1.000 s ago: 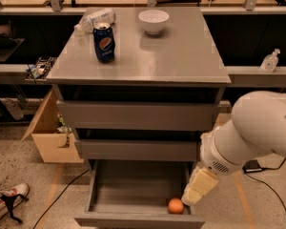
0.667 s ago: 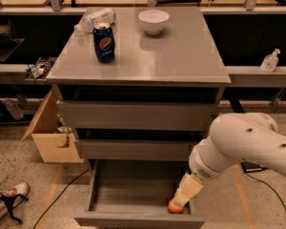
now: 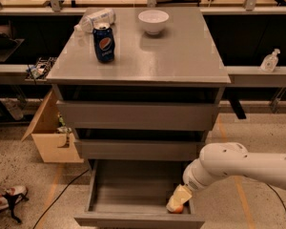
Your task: Pick orange from bottom drawer and place on counter
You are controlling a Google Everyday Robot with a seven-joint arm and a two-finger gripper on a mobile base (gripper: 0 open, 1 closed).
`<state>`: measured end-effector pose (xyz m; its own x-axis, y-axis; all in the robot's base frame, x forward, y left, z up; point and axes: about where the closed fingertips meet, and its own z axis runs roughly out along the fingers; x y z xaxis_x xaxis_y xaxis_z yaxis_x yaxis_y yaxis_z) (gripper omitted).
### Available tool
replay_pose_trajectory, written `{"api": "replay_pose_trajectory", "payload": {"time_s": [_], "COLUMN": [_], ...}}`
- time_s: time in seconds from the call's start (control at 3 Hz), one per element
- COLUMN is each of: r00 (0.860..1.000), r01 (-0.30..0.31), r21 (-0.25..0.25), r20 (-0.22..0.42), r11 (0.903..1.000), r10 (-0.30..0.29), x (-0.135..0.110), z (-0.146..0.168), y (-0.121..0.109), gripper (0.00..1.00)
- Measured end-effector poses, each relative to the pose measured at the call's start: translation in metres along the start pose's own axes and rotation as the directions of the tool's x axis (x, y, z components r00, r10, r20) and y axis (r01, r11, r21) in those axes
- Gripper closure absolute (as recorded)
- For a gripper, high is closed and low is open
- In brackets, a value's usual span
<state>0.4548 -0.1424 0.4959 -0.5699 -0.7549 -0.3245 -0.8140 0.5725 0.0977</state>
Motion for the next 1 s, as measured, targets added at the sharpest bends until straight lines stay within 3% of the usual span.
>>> {"api": "replay_pose_trajectory", "payload": {"time_s": [0.33, 1.0], "r00": [1.000, 0.997], "r01": [0.000, 0.066], "r21": [0.000, -0.066], "r20": [0.000, 0.045], "r11": [1.0000, 0.9956], "r10": [0.000, -0.063], "x": [0.000, -0.005], "z": [0.000, 0.056], "y": [0.000, -0.017], "gripper": [0.00, 0.00]}}
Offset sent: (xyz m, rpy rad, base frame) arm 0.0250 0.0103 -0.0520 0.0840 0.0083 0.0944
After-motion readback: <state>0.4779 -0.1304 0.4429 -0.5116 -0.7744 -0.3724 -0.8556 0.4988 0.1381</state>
